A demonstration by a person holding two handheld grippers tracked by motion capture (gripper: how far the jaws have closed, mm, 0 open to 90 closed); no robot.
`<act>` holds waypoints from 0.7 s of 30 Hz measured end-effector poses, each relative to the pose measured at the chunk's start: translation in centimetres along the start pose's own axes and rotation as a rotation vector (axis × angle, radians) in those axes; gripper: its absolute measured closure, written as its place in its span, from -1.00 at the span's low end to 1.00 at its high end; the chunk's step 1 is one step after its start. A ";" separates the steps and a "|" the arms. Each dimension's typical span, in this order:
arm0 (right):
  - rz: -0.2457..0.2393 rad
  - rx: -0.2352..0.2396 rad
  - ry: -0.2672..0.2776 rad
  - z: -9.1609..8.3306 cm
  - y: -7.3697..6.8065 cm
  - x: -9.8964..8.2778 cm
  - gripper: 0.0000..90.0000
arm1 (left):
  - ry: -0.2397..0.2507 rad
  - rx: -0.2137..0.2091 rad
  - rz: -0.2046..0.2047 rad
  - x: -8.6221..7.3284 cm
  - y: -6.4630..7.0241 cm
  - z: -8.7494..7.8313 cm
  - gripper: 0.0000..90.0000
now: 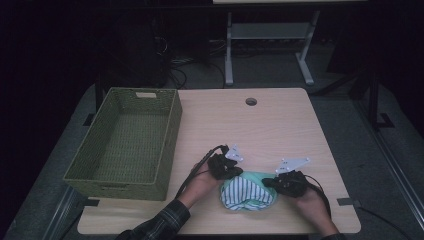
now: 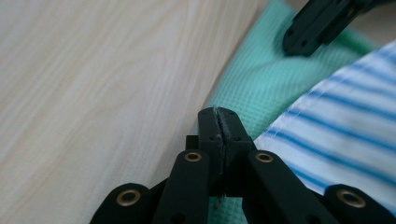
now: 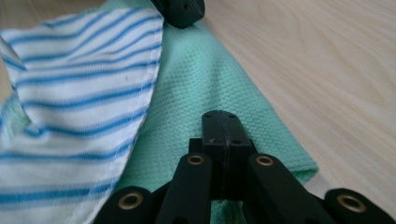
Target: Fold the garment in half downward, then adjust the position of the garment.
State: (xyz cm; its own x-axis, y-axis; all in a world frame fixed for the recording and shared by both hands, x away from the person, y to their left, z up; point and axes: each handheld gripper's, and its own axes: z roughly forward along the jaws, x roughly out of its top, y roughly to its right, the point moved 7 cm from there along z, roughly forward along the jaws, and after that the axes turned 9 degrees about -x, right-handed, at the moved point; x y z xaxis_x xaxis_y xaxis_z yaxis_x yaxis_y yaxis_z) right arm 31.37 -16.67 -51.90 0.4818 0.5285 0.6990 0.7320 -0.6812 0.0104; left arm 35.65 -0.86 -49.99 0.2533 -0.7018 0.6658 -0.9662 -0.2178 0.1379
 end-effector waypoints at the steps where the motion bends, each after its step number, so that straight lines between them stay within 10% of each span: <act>1: 0.013 0.003 0.010 -0.1 0.1 0.2 1.00 | 0.024 -0.003 -0.015 0.2 0.1 -0.4 0.97; 10: 0.028 -0.003 0.072 -0.7 1.2 2.4 1.00 | 0.066 -0.067 -0.020 0.2 2.6 -2.9 0.99; 21: 0.025 0.002 0.075 1.3 2.0 4.4 1.00 | 0.073 -0.178 -0.007 -0.4 6.4 -2.1 0.99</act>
State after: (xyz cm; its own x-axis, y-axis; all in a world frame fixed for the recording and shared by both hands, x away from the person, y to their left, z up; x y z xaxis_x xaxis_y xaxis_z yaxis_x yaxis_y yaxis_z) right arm 35.58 -15.07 -49.75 0.4629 0.4719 0.7504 0.7212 -0.6926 -0.0093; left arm 29.22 -0.53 -47.81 0.2623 -0.6479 0.7151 -0.9592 -0.0944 0.2663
